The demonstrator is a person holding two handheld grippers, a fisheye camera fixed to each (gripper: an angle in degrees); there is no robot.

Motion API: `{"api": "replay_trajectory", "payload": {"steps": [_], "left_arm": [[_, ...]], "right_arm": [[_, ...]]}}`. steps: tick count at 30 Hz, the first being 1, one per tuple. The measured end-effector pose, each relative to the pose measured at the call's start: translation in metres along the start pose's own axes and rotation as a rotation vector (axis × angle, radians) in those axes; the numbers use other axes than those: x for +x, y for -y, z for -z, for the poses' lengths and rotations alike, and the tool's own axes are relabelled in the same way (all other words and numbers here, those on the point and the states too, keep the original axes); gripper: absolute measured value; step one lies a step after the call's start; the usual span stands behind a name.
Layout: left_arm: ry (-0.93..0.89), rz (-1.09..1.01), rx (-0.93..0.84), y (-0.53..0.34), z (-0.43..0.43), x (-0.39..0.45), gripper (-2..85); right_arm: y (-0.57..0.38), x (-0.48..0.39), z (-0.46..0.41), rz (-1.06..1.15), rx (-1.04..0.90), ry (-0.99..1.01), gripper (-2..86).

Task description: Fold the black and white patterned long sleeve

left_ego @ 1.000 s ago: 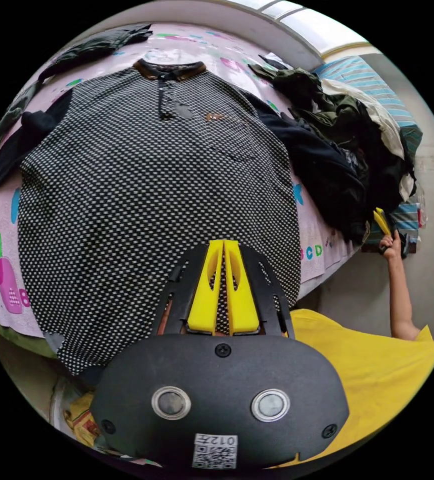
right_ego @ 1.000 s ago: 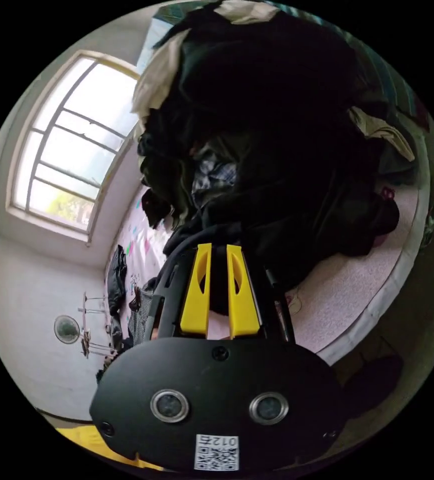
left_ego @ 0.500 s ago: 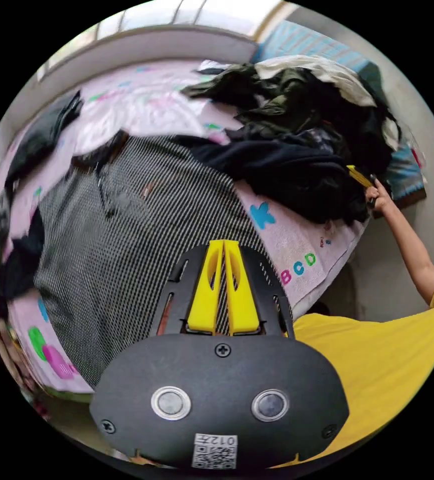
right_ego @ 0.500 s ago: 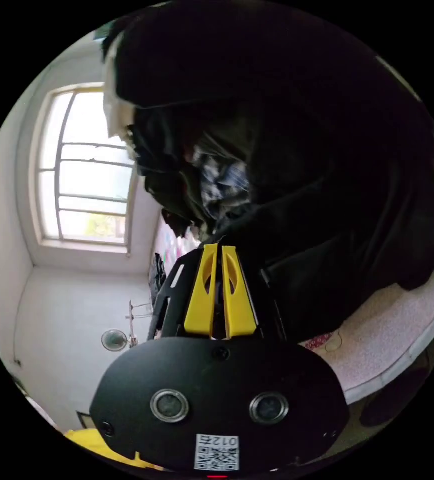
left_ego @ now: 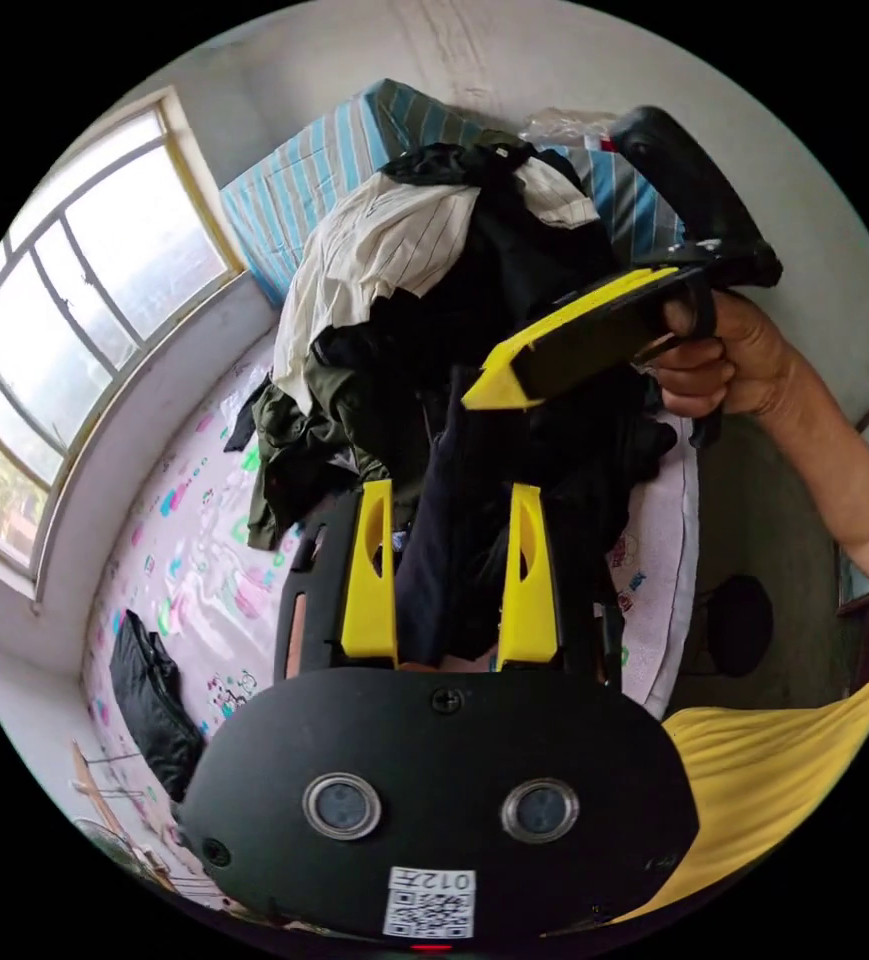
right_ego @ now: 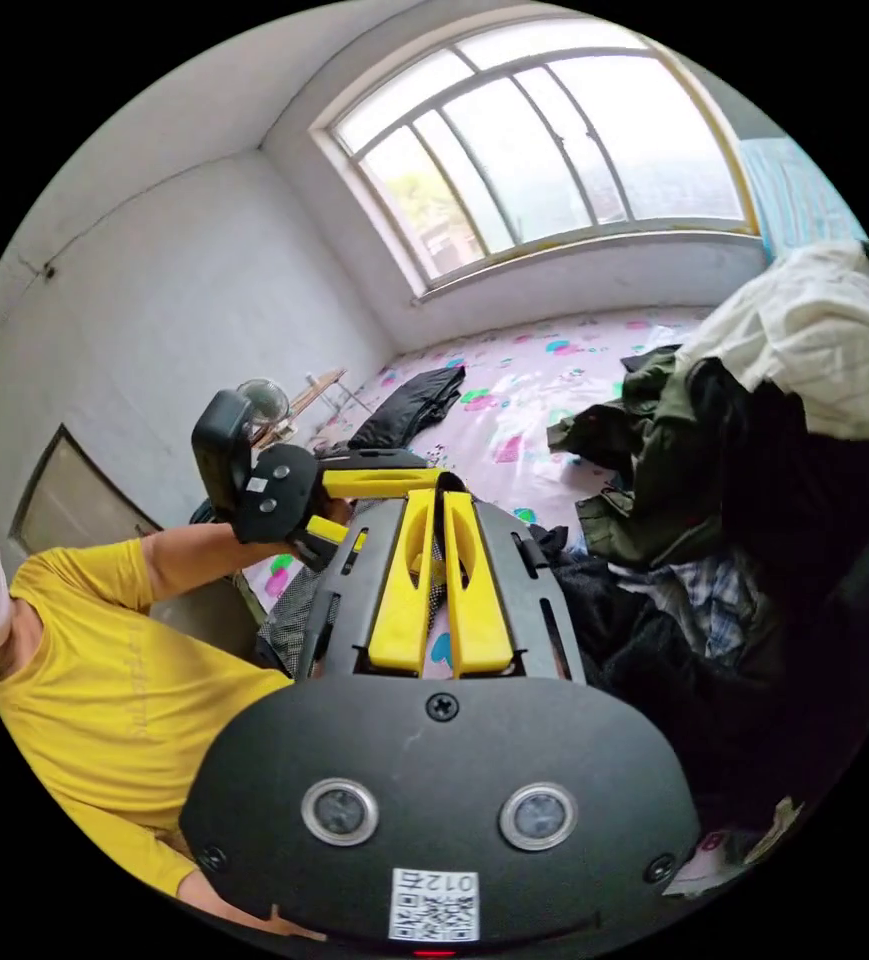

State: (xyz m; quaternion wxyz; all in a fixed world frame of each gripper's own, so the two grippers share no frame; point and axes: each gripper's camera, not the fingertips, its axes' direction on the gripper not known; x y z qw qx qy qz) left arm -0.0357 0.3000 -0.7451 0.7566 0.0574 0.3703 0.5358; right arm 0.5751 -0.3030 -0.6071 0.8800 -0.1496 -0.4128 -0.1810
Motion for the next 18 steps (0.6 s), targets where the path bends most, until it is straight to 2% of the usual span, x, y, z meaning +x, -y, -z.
{"api": "replay_trajectory", "payload": {"steps": [2, 4, 7, 8, 10, 12, 16, 18], "left_arm": [[0.024, -0.012, 0.007, -0.001, 0.007, 0.0, 8.2], [0.063, 0.006, 0.003, -0.006, 0.013, -0.006, 5.5], [0.021, 0.118, -0.051, -0.021, 0.017, -0.039, 2.4], [-0.024, 0.211, -0.054, -0.032, 0.02, -0.062, 1.5], [-0.111, 0.36, -0.01, -0.053, 0.031, -0.098, 0.6], [-0.182, 0.507, 0.079, -0.084, 0.054, -0.137, 0.2], [-0.19, 0.71, 0.201, -0.138, 0.092, -0.19, -0.1], [-0.19, 0.896, 0.286, -0.197, 0.118, -0.229, 0.0]], "right_arm": [[0.011, -0.015, -0.013, 0.057, -0.024, 0.039, 1.4], [0.015, -0.021, -0.02, 0.063, -0.013, -0.017, 1.6], [-0.002, -0.011, -0.006, -0.032, 0.211, -0.109, 1.8], [-0.017, 0.002, -0.001, -0.098, 0.309, -0.085, 1.9], [-0.041, 0.029, -0.014, -0.22, 0.377, -0.014, 1.8], [-0.06, 0.057, -0.057, -0.332, 0.292, 0.058, 1.6], [-0.112, 0.099, -0.186, -0.583, 0.058, 0.134, 0.9], [-0.13, 0.101, -0.232, -0.638, 0.005, 0.19, 0.8]]}}
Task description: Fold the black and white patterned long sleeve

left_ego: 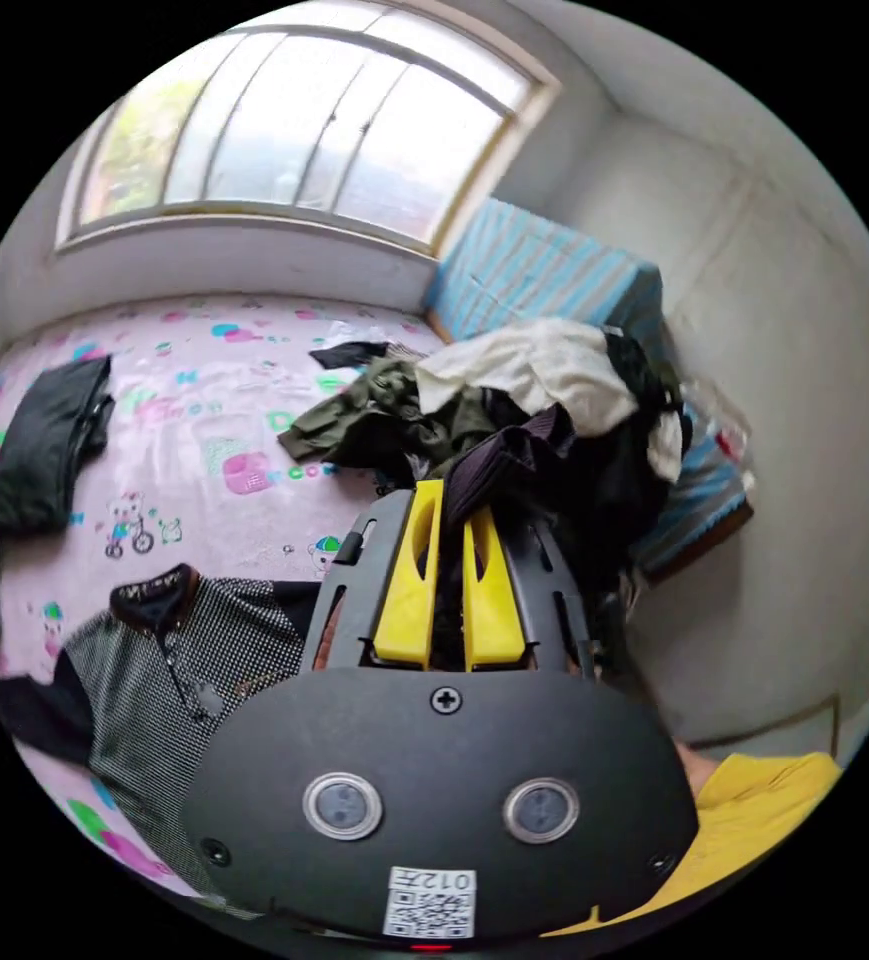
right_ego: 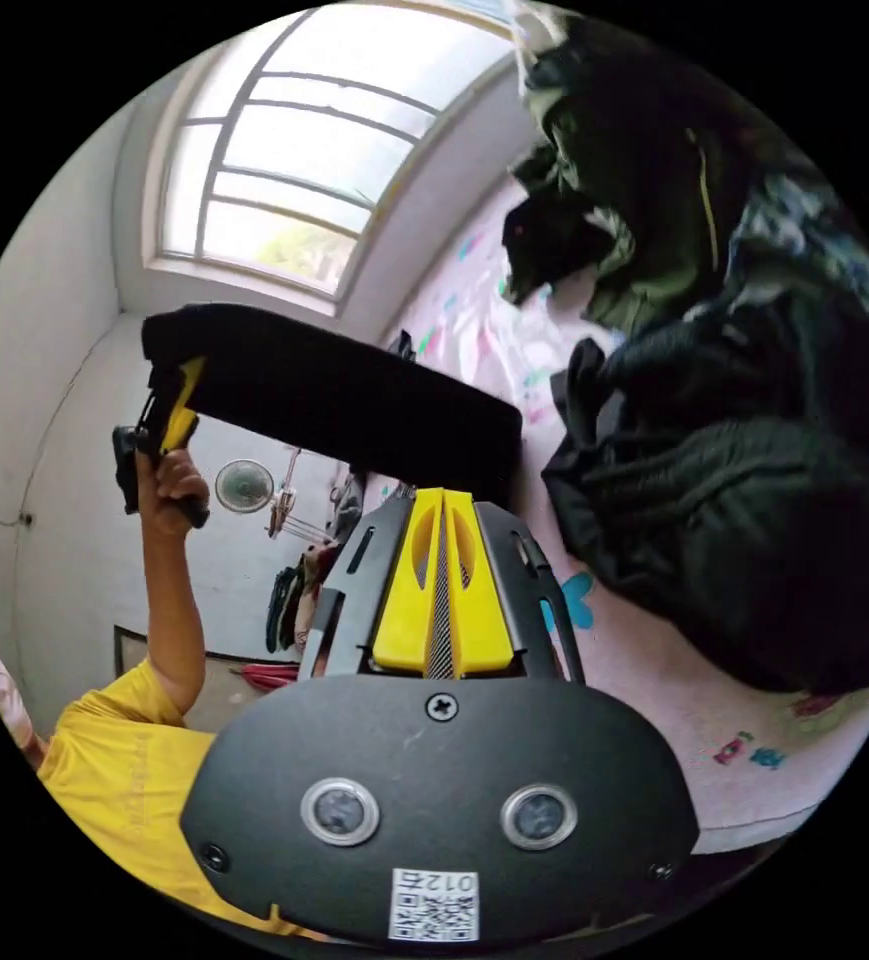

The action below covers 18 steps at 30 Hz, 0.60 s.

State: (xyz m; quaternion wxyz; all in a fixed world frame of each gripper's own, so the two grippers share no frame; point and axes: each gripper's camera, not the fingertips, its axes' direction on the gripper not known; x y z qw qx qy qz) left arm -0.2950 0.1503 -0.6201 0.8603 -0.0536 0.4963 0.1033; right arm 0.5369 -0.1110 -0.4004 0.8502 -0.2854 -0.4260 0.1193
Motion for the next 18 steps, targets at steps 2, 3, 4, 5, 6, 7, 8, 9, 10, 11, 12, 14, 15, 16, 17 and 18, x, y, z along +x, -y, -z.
{"api": "replay_trajectory", "payload": {"steps": [2, 3, 4, 5, 6, 7, 8, 9, 10, 11, 12, 14, 15, 16, 17, 18], "left_arm": [[0.025, 0.123, 0.093, -0.015, 0.04, -0.054, 0.0], [0.056, 0.205, 0.15, -0.033, 0.067, -0.095, 0.0], [0.073, 0.252, 0.174, -0.045, 0.079, -0.116, 0.1], [0.11, 0.366, 0.206, -0.072, 0.1, -0.162, 0.2], [0.14, 0.48, 0.203, -0.102, 0.113, -0.206, 0.4], [0.148, 0.543, 0.2, -0.119, 0.117, -0.227, 0.5], [0.137, 0.661, 0.201, -0.152, 0.122, -0.264, 0.8], [0.104, 0.767, 0.209, -0.183, 0.124, -0.294, 1.2], [0.091, 0.817, 0.214, -0.198, 0.124, -0.307, 1.3], [0.071, 0.894, 0.222, -0.222, 0.125, -0.327, 1.5], [0.046, 0.938, 0.212, -0.241, 0.123, -0.342, 1.5], [0.03, 0.989, 0.206, -0.262, 0.122, -0.357, 1.4], [0.017, 1.0, 0.218, -0.271, 0.124, -0.363, 1.3], [0.007, 1.004, 0.224, -0.273, 0.125, -0.366, 1.3], [-0.013, 1.007, 0.234, -0.275, 0.128, -0.37, 1.2], [-0.023, 0.99, 0.236, -0.272, 0.132, -0.373, 1.1]], "right_arm": [[-0.014, 0.013, -0.048, -0.048, -0.059, 0.031, 0.7], [-0.017, 0.014, -0.059, -0.054, -0.077, 0.04, 0.7], [-0.023, 0.017, -0.082, -0.066, -0.12, 0.044, 0.7], [-0.026, 0.019, -0.105, -0.066, -0.176, 0.024, 0.7], [-0.027, 0.019, -0.117, -0.061, -0.209, 0.004, 0.7], [-0.027, 0.02, -0.141, -0.051, -0.269, -0.053, 0.7], [-0.026, 0.022, -0.163, -0.05, -0.314, -0.104, 0.7], [-0.024, 0.022, -0.172, -0.05, -0.331, -0.119, 0.7], [-0.018, 0.023, -0.19, -0.047, -0.357, -0.144, 0.7], [-0.011, 0.022, -0.205, -0.037, -0.369, -0.179, 0.7], [-0.007, 0.02, -0.212, -0.025, -0.371, -0.202, 0.7], [0.007, 0.007, -0.241, 0.058, -0.374, -0.338, 0.7], [0.01, 0.001, -0.249, 0.092, -0.377, -0.375, 0.8], [0.015, -0.011, -0.267, 0.167, -0.391, -0.44, 0.8], [0.02, -0.022, -0.285, 0.23, -0.402, -0.482, 0.8], [0.022, -0.027, -0.293, 0.254, -0.408, -0.493, 0.8]]}}
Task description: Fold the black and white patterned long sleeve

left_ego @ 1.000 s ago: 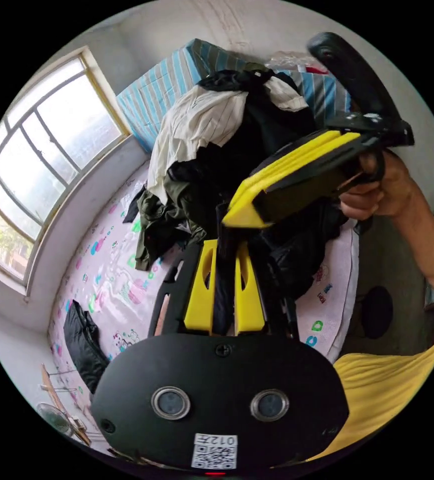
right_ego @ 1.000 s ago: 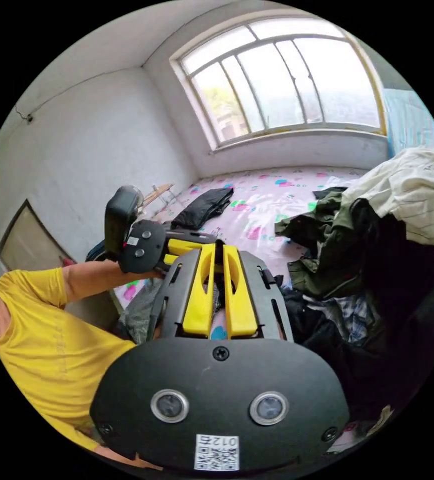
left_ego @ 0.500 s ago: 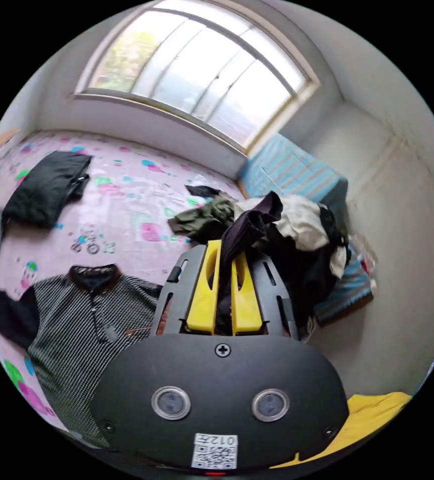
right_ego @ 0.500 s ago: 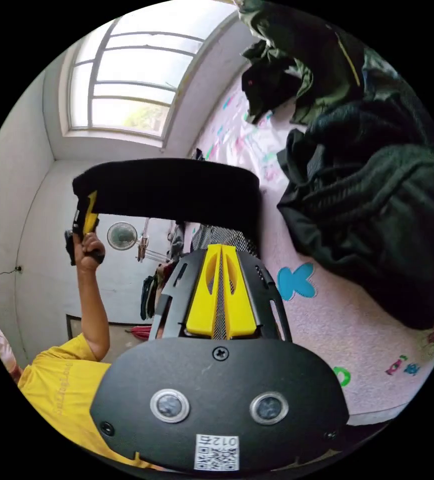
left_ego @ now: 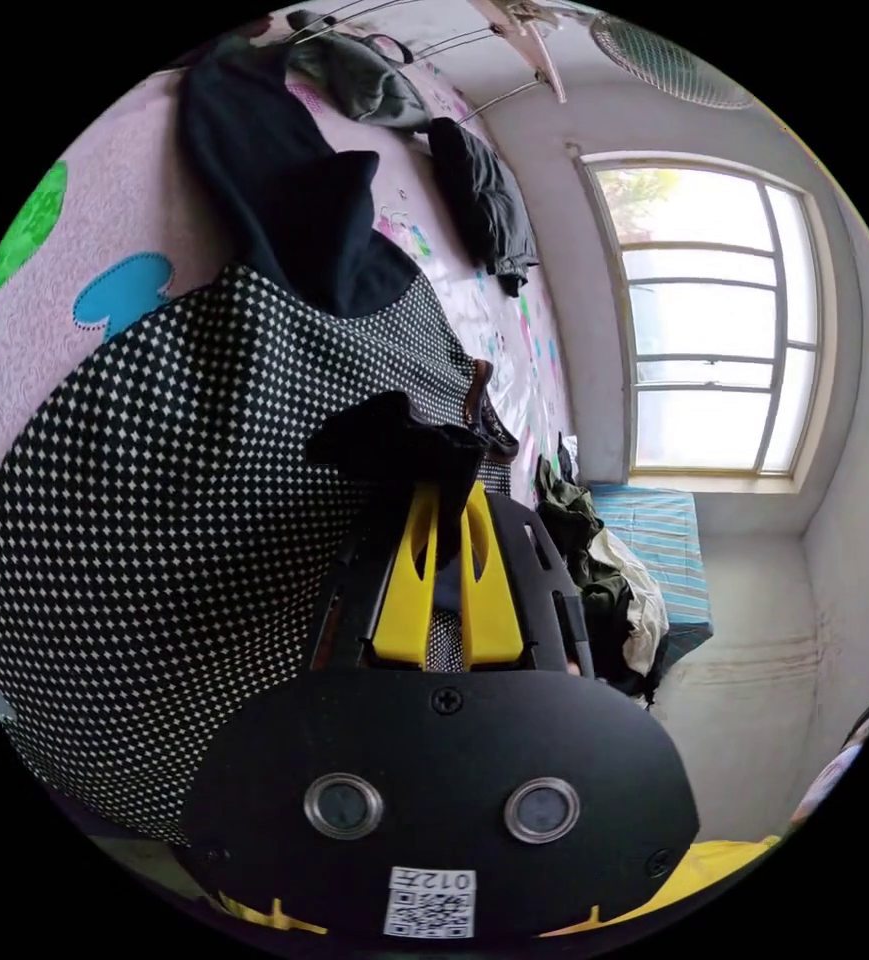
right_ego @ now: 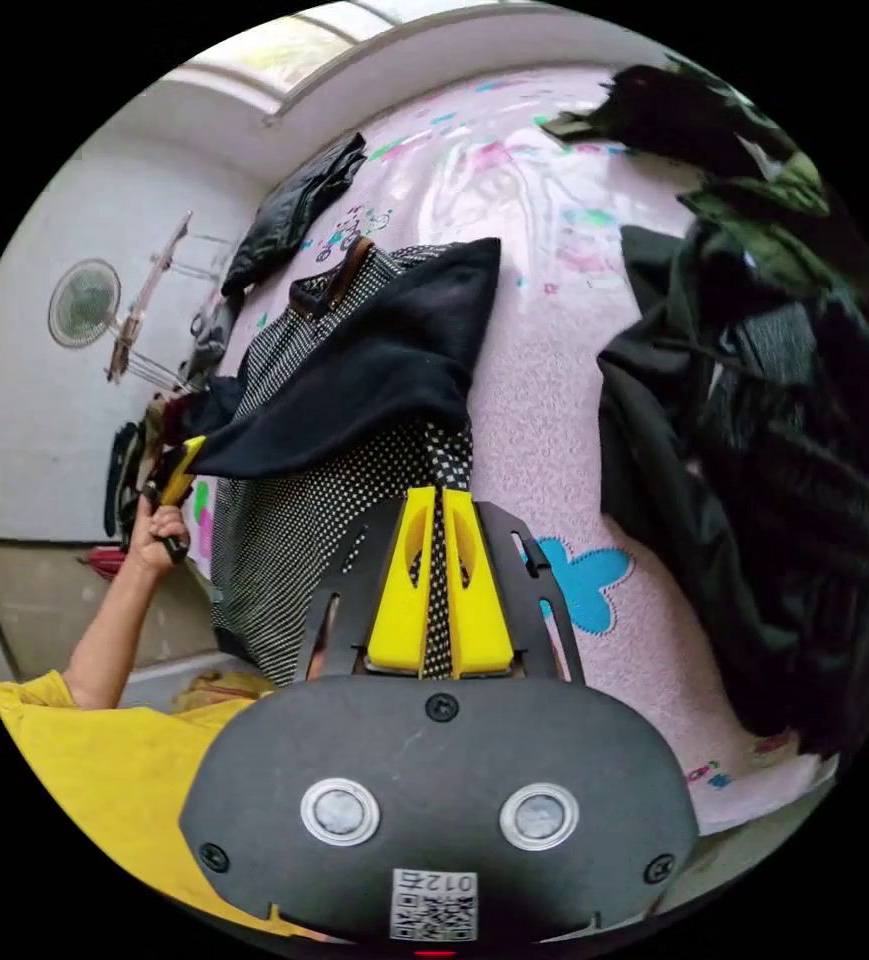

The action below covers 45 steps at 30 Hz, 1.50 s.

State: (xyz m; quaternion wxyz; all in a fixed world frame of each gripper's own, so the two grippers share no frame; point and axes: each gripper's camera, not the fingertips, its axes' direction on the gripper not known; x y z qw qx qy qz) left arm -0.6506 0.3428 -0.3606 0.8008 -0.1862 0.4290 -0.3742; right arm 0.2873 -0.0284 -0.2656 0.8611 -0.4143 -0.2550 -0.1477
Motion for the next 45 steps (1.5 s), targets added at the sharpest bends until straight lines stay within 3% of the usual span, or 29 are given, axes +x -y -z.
{"api": "replay_trajectory", "payload": {"steps": [4, 10, 16, 21, 26, 32, 39, 45], "left_arm": [[-0.008, -0.079, -0.042, 0.025, 0.002, 0.026, 1.0], [-0.106, -0.422, -0.098, 0.068, 0.008, 0.125, 1.0], [-0.042, -0.288, -0.061, 0.099, 0.014, 0.113, 1.1], [0.025, -0.243, -0.101, 0.112, 0.009, 0.098, 1.3], [0.037, -0.23, -0.109, 0.122, 0.005, 0.101, 1.5], [0.037, -0.289, -0.141, 0.134, 0.002, 0.122, 1.7], [0.01, -0.363, -0.163, 0.148, 0.0, 0.15, 1.7], [-0.003, -0.374, -0.168, 0.16, 0.001, 0.157, 2.2]], "right_arm": [[0.04, -0.027, -0.029, 0.061, -0.01, -0.03, 0.6], [0.084, -0.036, -0.047, 0.149, 0.03, -0.079, 0.6], [0.168, -0.018, -0.037, 0.251, 0.069, -0.054, 2.1], [0.233, -0.041, -0.05, 0.483, 0.052, -0.134, 3.5], [0.268, -0.083, -0.121, 0.803, -0.132, -0.3, 5.9], [0.284, -0.115, -0.185, 1.013, -0.304, -0.334, 7.4], [0.302, -0.122, -0.214, 1.051, -0.347, -0.376, 7.5], [0.304, -0.119, -0.224, 1.092, -0.445, -0.393, 1.9]]}}
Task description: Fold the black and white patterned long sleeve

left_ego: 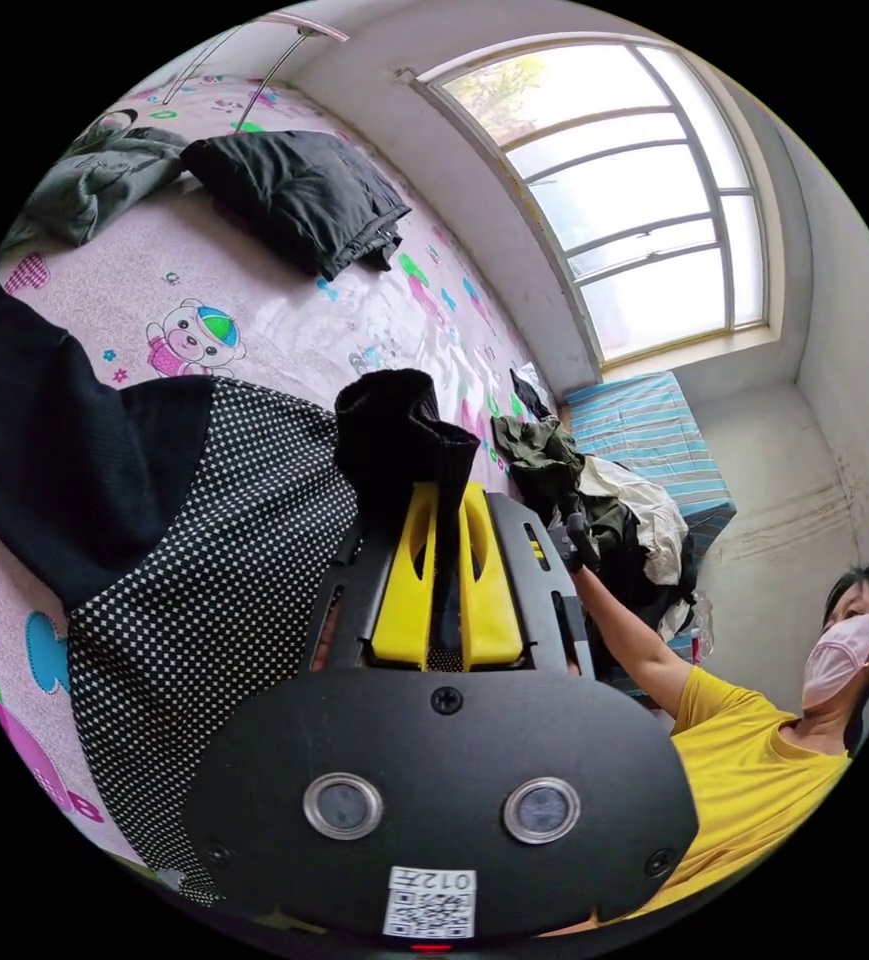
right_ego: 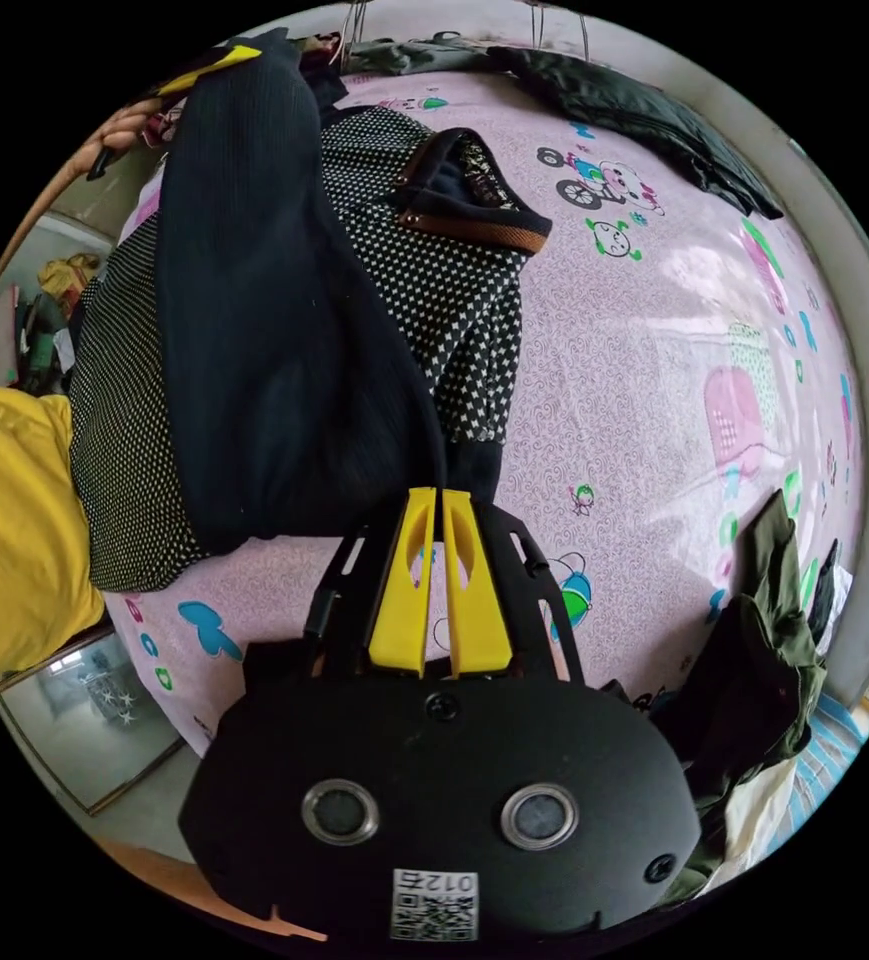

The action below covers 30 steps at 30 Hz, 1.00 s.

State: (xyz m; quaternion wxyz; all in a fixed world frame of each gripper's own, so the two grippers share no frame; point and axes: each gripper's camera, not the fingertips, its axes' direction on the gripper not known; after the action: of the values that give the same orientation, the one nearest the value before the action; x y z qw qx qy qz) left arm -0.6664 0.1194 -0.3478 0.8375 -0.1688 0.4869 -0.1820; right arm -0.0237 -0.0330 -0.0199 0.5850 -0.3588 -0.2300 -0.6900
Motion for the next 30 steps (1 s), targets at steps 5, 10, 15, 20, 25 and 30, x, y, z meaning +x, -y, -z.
{"api": "replay_trajectory", "payload": {"steps": [5, 10, 15, 20, 25, 30], "left_arm": [[0.004, -0.122, 0.077, 0.012, 0.026, 0.014, 3.4], [0.131, 0.085, -0.01, 0.014, 0.014, -0.046, 5.7], [0.24, 0.177, -0.135, 0.0, -0.014, -0.084, 6.8], [0.152, 0.171, -0.063, 0.006, -0.002, -0.092, 6.8], [0.145, 0.06, -0.083, 0.022, 0.002, -0.073, 6.4], [0.126, 0.081, -0.072, 0.03, 0.004, -0.079, 6.2]], "right_arm": [[-0.022, 0.034, 0.012, -0.122, 0.043, 0.041, 0.7], [-0.003, 0.031, -0.028, -0.149, -0.026, 0.016, 1.0], [-0.003, 0.035, -0.032, -0.225, -0.042, 0.009, 2.5], [-0.073, 0.036, 0.002, -0.584, 0.218, 0.06, 3.2], [-0.112, -0.051, 0.003, -0.643, 0.349, 0.131, 2.9], [-0.115, -0.117, -0.011, -0.761, 0.479, 0.062, 1.1]]}}
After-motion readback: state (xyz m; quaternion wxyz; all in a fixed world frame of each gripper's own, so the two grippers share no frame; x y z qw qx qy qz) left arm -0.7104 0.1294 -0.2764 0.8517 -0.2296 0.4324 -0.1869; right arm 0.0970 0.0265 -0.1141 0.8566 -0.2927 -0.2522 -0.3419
